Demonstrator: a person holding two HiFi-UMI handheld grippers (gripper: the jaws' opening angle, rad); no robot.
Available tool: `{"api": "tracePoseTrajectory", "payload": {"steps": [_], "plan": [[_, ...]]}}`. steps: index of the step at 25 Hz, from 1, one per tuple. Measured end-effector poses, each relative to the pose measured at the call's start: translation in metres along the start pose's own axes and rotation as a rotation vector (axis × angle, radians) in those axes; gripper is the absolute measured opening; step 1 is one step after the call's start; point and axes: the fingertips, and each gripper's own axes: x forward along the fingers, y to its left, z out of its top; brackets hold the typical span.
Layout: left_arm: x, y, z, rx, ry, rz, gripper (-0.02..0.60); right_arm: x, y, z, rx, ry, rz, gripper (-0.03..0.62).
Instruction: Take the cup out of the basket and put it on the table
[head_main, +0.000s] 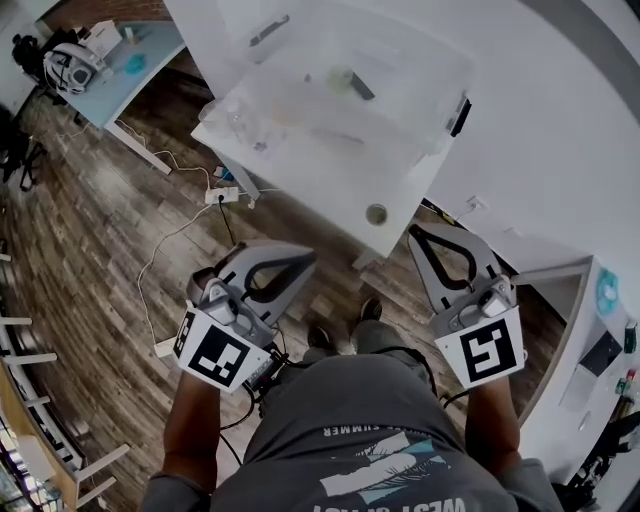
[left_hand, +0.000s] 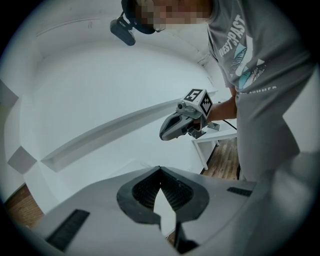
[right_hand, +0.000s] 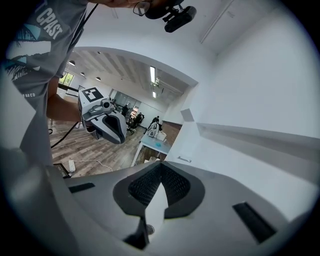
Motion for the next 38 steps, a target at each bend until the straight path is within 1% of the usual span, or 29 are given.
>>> {"api": "tracePoseTrajectory", "payload": {"steps": [4,9,14,20,24,29,31,34,38], "plan": [[0.022,0.013,-0.001,-0.018,0.02,0.027,0.008,0.013,-0.019,-0.012,-0.004,-0.016,0.041,0.012],[0.057,0.03,0.004,-0.014,0.057,0.065,0.008,0.021,-0.057,-0.024,-0.009,-0.054,0.077,0.012],[0.09,0.038,0.011,-0.019,0.085,0.1,0.008,0.022,-0.089,-0.041,-0.017,-0.084,0.112,0.012],[0.104,0.043,0.006,-0.038,0.104,0.105,0.008,0.033,-0.101,-0.053,0.011,-0.083,0.138,0.012],[0.11,0.062,-0.005,-0.03,0.099,0.091,0.008,0.05,-0.111,-0.052,0.006,-0.078,0.121,0.012],[0.112,0.089,-0.013,-0.024,0.055,0.074,0.009,0.069,-0.12,-0.045,-0.007,-0.052,0.099,0.012],[0.111,0.101,-0.015,-0.016,0.036,0.067,0.009,0.077,-0.126,-0.041,-0.014,-0.048,0.076,0.012],[0.111,0.117,-0.023,0.002,0.021,0.043,0.008,0.091,-0.133,-0.035,-0.008,-0.044,0.041,0.012],[0.115,0.128,-0.036,0.003,0.006,0.008,0.008,0.109,-0.137,-0.034,-0.015,-0.022,0.021,0.012]]}}
